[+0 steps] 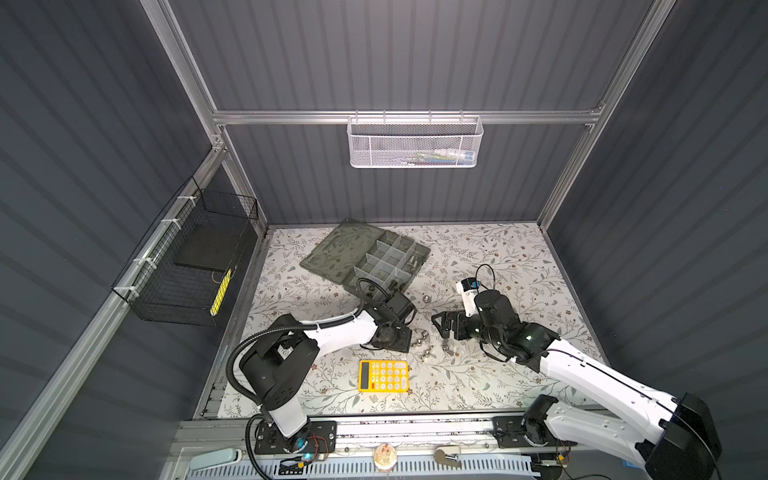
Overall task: Sort the screws and nuts into containers
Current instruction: 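Withdraw the right gripper while the left gripper lowers onto a black nut, then close the left gripper on the black nut and lift it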
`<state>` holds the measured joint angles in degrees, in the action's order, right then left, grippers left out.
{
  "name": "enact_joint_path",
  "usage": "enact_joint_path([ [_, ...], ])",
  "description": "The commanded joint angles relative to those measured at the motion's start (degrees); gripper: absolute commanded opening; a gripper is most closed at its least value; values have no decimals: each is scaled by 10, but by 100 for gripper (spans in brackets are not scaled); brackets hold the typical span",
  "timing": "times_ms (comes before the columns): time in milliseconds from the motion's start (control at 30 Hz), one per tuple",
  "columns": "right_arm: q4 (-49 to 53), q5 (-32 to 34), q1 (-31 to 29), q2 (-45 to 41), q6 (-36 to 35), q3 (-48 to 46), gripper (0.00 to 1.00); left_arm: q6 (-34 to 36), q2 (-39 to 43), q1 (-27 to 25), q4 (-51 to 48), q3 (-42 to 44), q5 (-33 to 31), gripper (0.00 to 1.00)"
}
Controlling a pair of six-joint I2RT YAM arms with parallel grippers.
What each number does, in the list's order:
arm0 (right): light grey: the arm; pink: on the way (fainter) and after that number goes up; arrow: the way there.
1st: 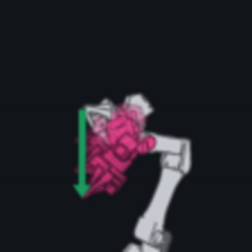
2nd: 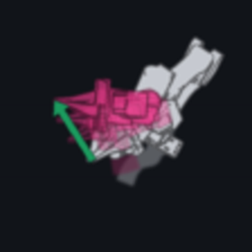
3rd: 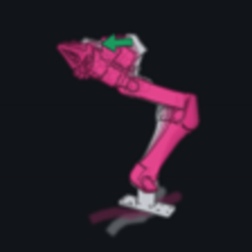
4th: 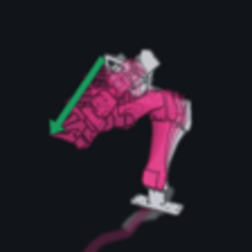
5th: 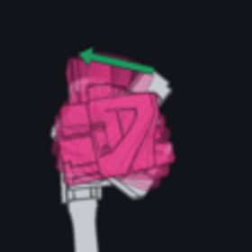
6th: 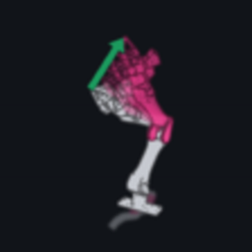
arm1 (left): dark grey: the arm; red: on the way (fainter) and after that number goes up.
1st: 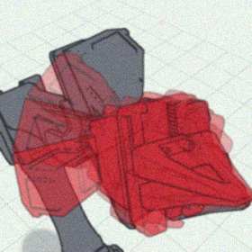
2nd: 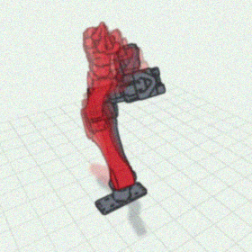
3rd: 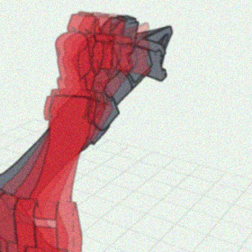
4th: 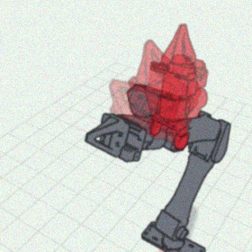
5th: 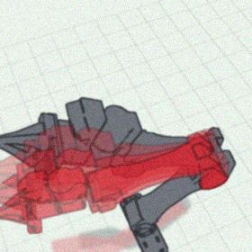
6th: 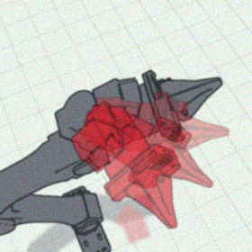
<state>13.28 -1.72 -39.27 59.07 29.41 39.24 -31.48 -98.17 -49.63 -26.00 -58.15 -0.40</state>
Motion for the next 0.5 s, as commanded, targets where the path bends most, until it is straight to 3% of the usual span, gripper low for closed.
enact_joint_path([
  [0, -7, 2, 4, -5, 3, -8, 99, 20, -23, -7, -7, -22, -29, 57],
  [467, -19, -5, 12, 7, 10, -11, 99, 33, -51, -34, -31, -34, -63, 37],
])
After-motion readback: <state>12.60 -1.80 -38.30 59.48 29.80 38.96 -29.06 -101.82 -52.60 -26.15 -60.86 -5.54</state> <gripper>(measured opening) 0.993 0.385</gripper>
